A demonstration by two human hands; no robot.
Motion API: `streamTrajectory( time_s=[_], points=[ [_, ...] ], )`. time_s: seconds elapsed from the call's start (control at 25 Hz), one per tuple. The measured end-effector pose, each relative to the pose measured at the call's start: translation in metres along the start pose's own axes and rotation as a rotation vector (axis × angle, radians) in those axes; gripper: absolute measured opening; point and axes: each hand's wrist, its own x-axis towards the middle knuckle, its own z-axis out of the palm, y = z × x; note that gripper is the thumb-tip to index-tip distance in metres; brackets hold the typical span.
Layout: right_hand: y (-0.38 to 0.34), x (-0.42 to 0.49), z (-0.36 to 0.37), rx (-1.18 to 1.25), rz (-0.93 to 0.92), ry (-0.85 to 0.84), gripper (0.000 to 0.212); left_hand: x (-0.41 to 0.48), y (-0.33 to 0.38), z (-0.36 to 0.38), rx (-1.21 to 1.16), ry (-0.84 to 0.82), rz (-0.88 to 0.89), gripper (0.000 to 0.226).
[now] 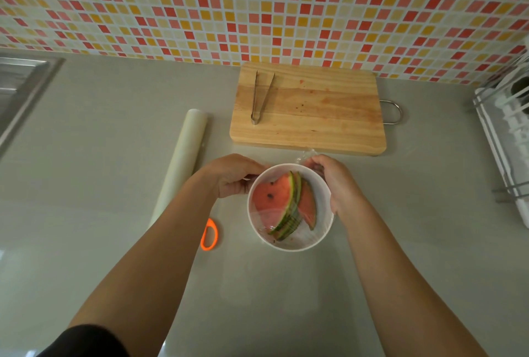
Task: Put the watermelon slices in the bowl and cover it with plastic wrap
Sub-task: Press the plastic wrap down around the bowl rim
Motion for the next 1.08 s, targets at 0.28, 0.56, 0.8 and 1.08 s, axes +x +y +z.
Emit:
streamTrajectory(
  time_s=[0.28, 0.56, 0.8, 1.08],
  points=[
    [0.001, -0.002, -0.001, 0.003, -0.069, 0.019, 0.027, 0.003, 0.006, -0.007, 0.169, -0.038, 0.012, 0.008],
    [0.0, -0.003, 0.001, 0.004, -0.086, -0.012, 0.026, 0.004, 0.003, 0.002, 0.376, -0.021, 0.076, 0.019],
    [-0.004, -0.002, 0.001, 0.032, -0.114, 0.001, 0.015, 0.014, 0.002, 0.021, 0.259, -0.091, 0.199, 0.039],
    [-0.001, -0.003, 0.0, 0.049, -0.136, 0.037, 0.019, 0.025, 0.013, 0.02, 0.132, -0.223, 0.145, 0.02]
  ],
)
